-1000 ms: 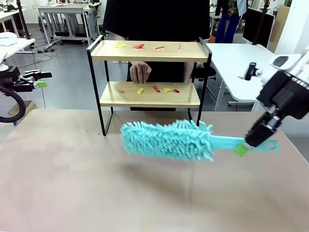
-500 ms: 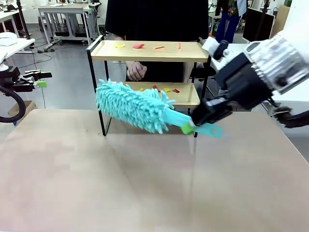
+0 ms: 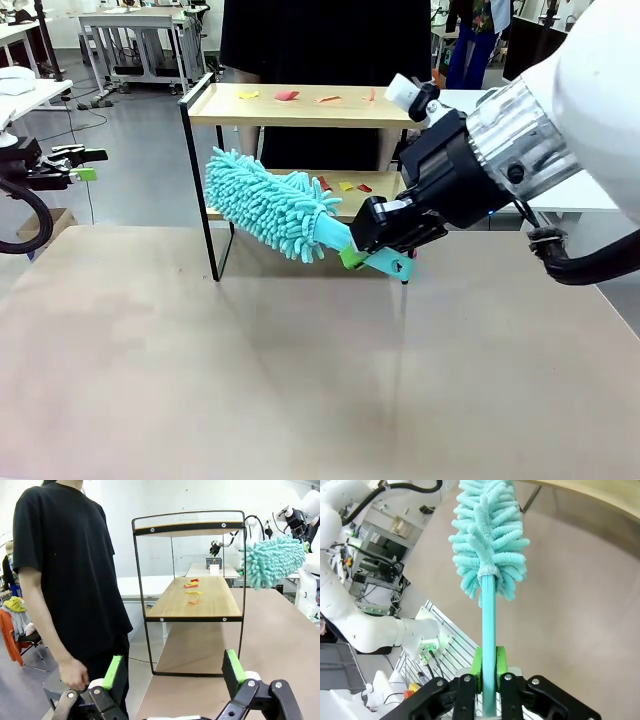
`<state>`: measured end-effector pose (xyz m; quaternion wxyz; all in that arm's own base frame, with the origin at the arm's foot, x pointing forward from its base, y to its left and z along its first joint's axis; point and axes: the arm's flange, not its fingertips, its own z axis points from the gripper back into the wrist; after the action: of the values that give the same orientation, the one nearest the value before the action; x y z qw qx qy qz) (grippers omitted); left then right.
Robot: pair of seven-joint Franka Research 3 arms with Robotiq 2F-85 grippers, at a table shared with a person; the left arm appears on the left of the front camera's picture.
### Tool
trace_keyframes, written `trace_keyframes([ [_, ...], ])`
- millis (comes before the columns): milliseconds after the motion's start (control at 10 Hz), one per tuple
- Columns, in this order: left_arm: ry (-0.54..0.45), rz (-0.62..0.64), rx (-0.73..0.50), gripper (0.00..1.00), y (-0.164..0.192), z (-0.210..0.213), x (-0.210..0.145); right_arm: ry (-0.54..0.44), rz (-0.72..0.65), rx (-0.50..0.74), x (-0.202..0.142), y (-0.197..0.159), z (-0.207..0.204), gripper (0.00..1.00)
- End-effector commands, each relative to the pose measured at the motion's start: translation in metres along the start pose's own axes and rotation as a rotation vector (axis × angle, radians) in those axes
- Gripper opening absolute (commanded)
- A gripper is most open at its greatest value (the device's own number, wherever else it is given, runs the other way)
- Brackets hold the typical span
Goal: Clean the shelf.
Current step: Clean the specific section of the Shelf indicated by the human with the Duster.
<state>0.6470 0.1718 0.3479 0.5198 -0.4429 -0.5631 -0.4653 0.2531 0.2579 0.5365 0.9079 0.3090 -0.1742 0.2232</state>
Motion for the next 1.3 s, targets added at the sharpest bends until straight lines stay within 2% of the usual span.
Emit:
trace_keyframes([
  [0,0.002,-0.014,-0.003,1.0,-0.002,0.0,0.002,0.004,0.028,0.015,-0.005,-0.005,0.008,0.13],
  [100,0.002,-0.014,-0.003,1.0,-0.002,0.0,0.002,0.0,0.0,0.0,0.0,0.0,0.0,0.13],
  [200,0.002,-0.014,-0.003,1.0,-0.002,0.0,0.002,-0.009,-0.053,-0.14,0.007,0.023,-0.013,0.13],
  [300,0.002,-0.014,-0.003,1.0,-0.002,0.0,0.002,-0.027,-0.071,-0.202,0.017,0.038,-0.026,0.13],
  [600,0.002,-0.014,-0.003,1.0,-0.002,0.0,0.002,-0.071,-0.103,-0.227,0.035,0.059,-0.052,0.13],
  [900,0.002,-0.014,-0.003,1.0,-0.002,0.0,0.002,-0.155,-0.151,-0.311,0.055,0.079,-0.071,0.13],
  [1200,0.002,-0.014,-0.003,1.0,-0.002,0.0,0.002,-0.178,-0.161,-0.405,0.091,0.096,-0.099,0.13],
])
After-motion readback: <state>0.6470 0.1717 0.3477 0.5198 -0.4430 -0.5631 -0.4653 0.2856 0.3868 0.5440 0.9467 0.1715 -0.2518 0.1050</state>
